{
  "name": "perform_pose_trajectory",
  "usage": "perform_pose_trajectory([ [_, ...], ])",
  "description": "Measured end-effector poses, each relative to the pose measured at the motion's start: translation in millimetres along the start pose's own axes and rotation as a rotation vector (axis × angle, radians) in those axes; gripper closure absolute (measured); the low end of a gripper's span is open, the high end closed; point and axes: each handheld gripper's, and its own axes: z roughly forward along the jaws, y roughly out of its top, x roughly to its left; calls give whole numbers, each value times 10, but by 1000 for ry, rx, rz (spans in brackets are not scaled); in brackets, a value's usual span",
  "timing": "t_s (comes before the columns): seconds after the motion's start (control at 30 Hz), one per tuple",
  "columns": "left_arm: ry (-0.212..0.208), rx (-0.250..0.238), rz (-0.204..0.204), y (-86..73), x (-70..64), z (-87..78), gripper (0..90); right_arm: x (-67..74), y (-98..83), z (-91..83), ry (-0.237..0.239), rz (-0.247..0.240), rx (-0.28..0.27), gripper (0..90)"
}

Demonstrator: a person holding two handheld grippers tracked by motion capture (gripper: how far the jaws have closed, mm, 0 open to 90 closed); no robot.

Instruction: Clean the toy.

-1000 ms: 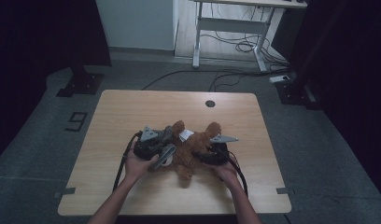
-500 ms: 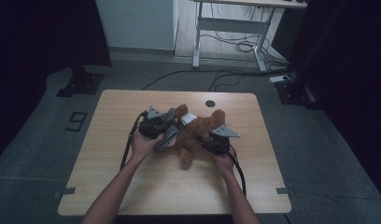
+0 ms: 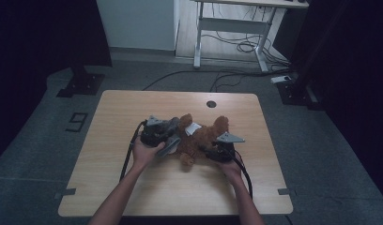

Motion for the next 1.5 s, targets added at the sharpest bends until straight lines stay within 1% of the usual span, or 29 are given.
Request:
perform_pose_trajectory([
  [0.03,-1,-9,8,-38,-23,-25,806,32,-38,-21,-2,-5,-1,498],
  [0.07,3,-15,33,-95,-62,-73,806,59,-69,-32,-6,-12,-6,515],
  [0.1,2,-19,41,-122,-80,-105,806,114,-126,-48,-14,-30,-15,537],
  [0.2,-12,-24,40,-155,-105,-214,802,206,-213,-86,-22,-65,-32,567],
  [0.27,-21,-32,20,-107,-104,-259,797,228,-235,-96,-24,-72,-39,576],
  [0.33,-7,-51,20,-5,-116,-302,794,223,-243,-98,-24,-68,-43,579],
  [0.4,7,-71,28,131,-136,-324,794,215,-250,-98,-24,-60,-48,580],
  [0.47,10,-69,36,267,-160,-286,791,210,-255,-100,-21,-60,-50,578],
  [0.5,10,-56,37,325,-173,-241,790,211,-256,-100,-23,-57,-52,576],
  [0.53,10,-32,35,377,-189,-162,788,211,-259,-100,-25,-55,-54,575],
  [0.57,11,-13,33,395,-197,-105,786,207,-260,-104,-23,-54,-54,575],
  [0.6,20,18,39,402,-204,-25,784,204,-261,-105,-23,-53,-56,574],
  [0.63,35,44,46,388,-208,56,783,201,-262,-107,-22,-49,-57,574],
  [0.67,46,57,50,357,-198,117,783,198,-263,-111,-22,-46,-56,574],
  [0.7,45,53,37,323,-180,146,783,197,-264,-111,-23,-43,-56,574],
  [0.73,40,43,25,296,-155,140,784,196,-263,-108,-25,-41,-59,574],
  [0.77,31,35,13,277,-131,116,787,195,-263,-109,-25,-37,-59,574],
  [0.87,20,25,1,243,-70,22,790,190,-260,-112,-19,-43,-59,574],
  [0.97,42,11,-6,235,-4,-85,791,182,-257,-116,-15,-51,-57,571],
  [1.03,51,7,-16,225,70,-151,792,177,-256,-118,-14,-53,-56,570],
  [1.13,105,-3,-28,183,211,-264,792,171,-260,-120,-12,-48,-59,569],
  [1.17,111,1,-42,155,274,-299,792,168,-263,-120,-9,-45,-62,569],
  [1.23,104,2,-72,66,405,-340,790,161,-268,-126,-2,-44,-64,569],
  [1.3,137,28,-87,-38,510,-349,791,155,-268,-128,3,-42,-62,569],
  [1.33,137,49,-102,-99,561,-329,791,151,-269,-128,4,-39,-64,569],
  [1.37,120,68,-116,-168,604,-293,791,145,-270,-128,5,-35,-66,569],
  [1.4,87,84,-129,-250,634,-248,791,139,-271,-129,8,-32,-67,569],
  [1.47,56,65,-136,-313,625,-235,792,140,-277,-131,9,-38,-70,569],
  [1.5,59,58,-124,-310,606,-251,792,140,-279,-134,9,-42,-69,569],
])
